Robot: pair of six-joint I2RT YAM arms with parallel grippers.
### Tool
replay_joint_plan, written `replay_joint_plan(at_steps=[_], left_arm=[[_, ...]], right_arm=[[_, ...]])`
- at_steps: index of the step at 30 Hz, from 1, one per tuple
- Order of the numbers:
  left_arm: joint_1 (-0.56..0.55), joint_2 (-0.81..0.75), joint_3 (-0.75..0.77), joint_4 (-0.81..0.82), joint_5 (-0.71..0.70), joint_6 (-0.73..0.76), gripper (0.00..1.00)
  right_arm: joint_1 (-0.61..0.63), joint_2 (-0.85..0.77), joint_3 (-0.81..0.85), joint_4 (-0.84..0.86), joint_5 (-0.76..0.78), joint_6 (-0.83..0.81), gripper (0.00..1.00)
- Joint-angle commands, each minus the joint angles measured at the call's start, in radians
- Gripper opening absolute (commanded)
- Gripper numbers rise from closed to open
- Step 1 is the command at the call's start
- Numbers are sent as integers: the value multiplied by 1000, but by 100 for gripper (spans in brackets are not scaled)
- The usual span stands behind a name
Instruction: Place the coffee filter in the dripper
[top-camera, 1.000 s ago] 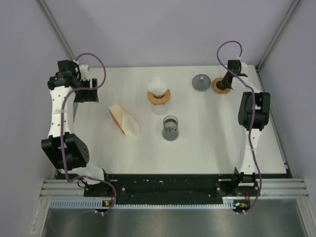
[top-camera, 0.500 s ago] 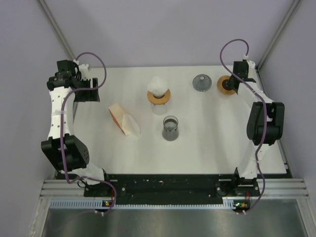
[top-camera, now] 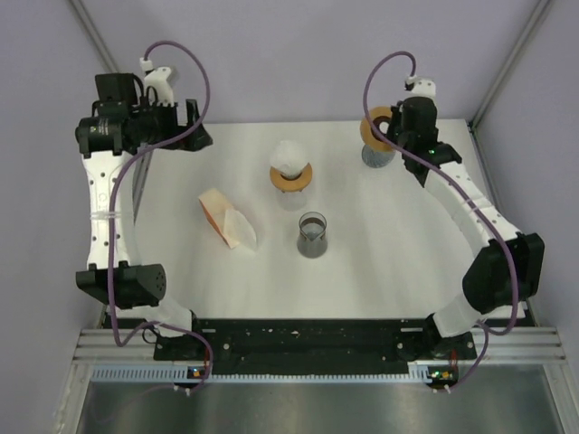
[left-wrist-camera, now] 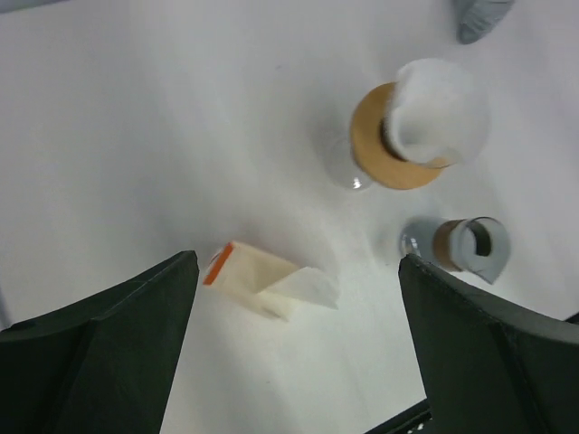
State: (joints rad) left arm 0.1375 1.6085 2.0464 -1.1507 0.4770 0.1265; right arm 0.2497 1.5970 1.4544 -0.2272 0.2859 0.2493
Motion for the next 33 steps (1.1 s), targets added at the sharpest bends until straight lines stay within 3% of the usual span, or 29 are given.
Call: replay_joint_plan(at_steps=[1,6,13,17,20,26,29,33], left_arm=[[-206,33,101,51,126,-123,99],[-363,85,110,202,234,-309,99],[-420,163,87,359,337,-536,99],[-452,171,54,408,379,-582,97],[-481,177,37,413,365,-571,73],[-496,185,15,404,400,-568,34],[-498,174,14,384,410,-544,0],[-501,156,63,271,349,-418,0]], right_arm=[[150,-146,4,58,7,-134,0],[290,-210,-17,66,-77,-114,0],[416,-258,-31,84,-116,-99,0],[441,-270,-32,94,-139,-100,0],[451,-272,-32,111,-169,-102,0],[456,-276,-34,134,-240,-87,0],[454,-275,-43,141,-248,-93,0],[445,-255,16,48,-315,-108,2]])
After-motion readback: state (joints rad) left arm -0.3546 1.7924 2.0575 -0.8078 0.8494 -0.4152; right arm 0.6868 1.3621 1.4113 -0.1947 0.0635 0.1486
